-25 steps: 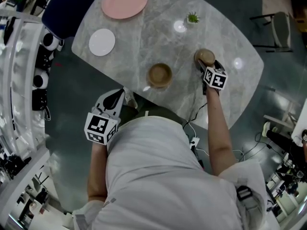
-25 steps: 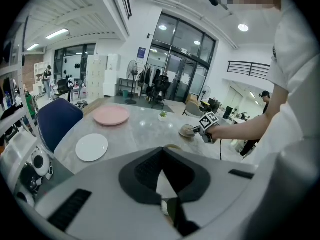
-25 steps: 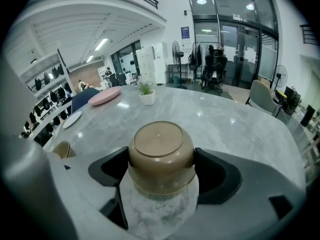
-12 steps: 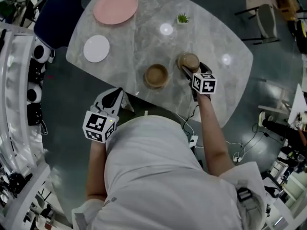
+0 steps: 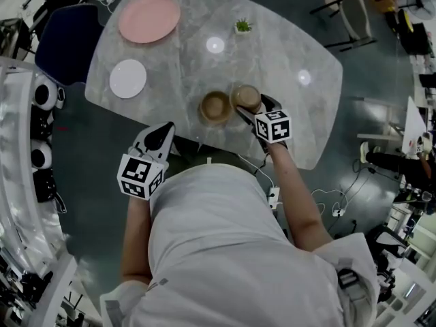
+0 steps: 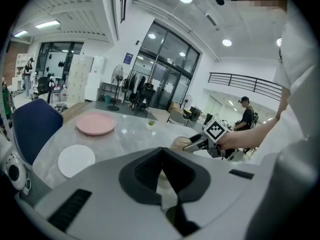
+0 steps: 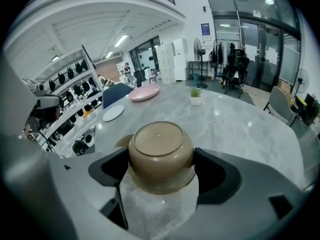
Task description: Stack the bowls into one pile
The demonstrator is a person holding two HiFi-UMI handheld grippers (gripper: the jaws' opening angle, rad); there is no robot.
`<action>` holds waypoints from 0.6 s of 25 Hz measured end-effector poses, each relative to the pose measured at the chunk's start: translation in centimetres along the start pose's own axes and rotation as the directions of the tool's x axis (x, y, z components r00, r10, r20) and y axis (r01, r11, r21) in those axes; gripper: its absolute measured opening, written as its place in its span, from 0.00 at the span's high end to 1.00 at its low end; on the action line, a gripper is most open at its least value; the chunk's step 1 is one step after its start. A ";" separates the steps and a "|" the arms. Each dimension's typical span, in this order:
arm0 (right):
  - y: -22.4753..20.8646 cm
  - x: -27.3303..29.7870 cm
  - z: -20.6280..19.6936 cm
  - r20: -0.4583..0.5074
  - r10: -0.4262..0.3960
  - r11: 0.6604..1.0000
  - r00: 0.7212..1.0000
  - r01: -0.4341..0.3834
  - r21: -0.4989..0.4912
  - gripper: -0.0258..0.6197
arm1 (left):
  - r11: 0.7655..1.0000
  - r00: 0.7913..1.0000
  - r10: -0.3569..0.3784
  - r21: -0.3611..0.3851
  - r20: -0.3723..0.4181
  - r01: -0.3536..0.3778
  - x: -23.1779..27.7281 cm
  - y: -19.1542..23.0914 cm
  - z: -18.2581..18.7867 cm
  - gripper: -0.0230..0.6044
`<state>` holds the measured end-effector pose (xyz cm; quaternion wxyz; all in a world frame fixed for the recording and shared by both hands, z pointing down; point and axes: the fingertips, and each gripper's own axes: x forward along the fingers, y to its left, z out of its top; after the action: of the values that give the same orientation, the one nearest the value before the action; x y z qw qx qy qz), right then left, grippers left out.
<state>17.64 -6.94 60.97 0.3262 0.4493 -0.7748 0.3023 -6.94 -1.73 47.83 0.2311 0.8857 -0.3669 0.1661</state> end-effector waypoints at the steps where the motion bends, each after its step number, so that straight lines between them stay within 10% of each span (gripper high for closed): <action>1: 0.5 -0.1 -0.1 -0.006 0.004 1.000 1.000 -0.004 -0.009 0.30 | 1.000 1.000 -0.009 0.002 0.002 0.009 0.1 0.0 0.0 0.96; 15: 6.0 0.6 -0.9 -0.156 0.003 0.985 0.988 -0.030 -0.171 0.30 | 0.993 0.993 -0.115 0.012 0.001 0.115 0.6 0.5 -0.3 0.96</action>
<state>12.22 -4.07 60.91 0.4206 0.3880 -0.7742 0.2705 -6.93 -2.16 48.50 0.2345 0.9068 -0.3146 0.1541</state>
